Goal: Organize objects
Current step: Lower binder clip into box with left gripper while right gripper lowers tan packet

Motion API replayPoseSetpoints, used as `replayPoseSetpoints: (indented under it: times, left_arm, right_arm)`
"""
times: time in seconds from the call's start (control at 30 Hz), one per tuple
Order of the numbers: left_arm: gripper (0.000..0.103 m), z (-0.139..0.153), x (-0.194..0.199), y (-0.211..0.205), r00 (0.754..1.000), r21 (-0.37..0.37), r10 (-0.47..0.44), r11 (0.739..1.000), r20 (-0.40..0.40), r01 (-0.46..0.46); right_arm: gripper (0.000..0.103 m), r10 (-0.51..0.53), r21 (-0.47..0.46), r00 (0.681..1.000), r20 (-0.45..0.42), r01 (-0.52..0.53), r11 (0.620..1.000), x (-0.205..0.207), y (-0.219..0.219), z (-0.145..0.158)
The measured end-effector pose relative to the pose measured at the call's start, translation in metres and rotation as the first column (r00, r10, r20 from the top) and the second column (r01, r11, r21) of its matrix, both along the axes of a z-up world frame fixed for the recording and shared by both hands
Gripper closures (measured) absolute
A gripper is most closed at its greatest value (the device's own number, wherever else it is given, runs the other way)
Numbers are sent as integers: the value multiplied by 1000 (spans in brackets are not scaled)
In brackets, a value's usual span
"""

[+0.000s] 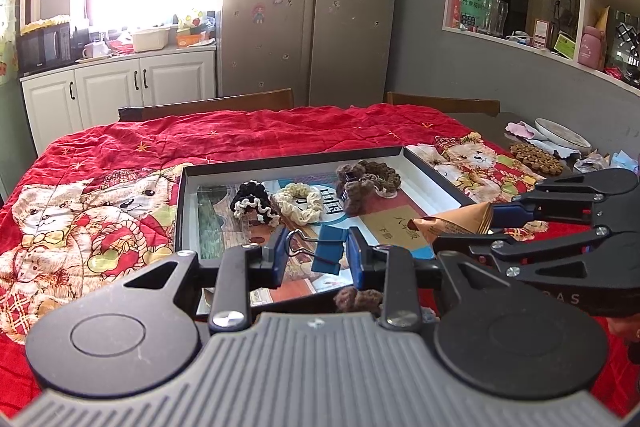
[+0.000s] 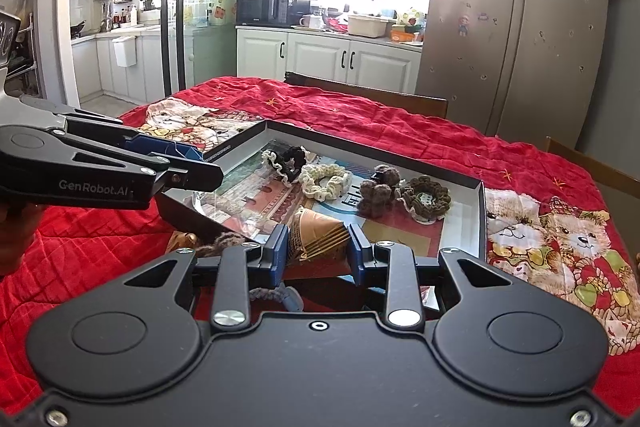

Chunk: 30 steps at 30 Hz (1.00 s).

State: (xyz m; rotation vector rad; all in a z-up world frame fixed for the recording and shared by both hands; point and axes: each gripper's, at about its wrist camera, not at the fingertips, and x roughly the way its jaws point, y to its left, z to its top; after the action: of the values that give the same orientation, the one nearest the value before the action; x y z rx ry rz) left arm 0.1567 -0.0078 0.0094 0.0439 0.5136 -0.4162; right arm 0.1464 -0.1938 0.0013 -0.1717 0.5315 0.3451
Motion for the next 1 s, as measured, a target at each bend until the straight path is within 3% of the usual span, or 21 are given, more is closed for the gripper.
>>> replayPoseSetpoints:
  times: [1.0]
  left_arm:
    - [68,-5,39,-4,999,-8,31,999,-18,-32]
  right_arm:
    - [73,-42,8,999,-32,42,999,45,-6,-14]
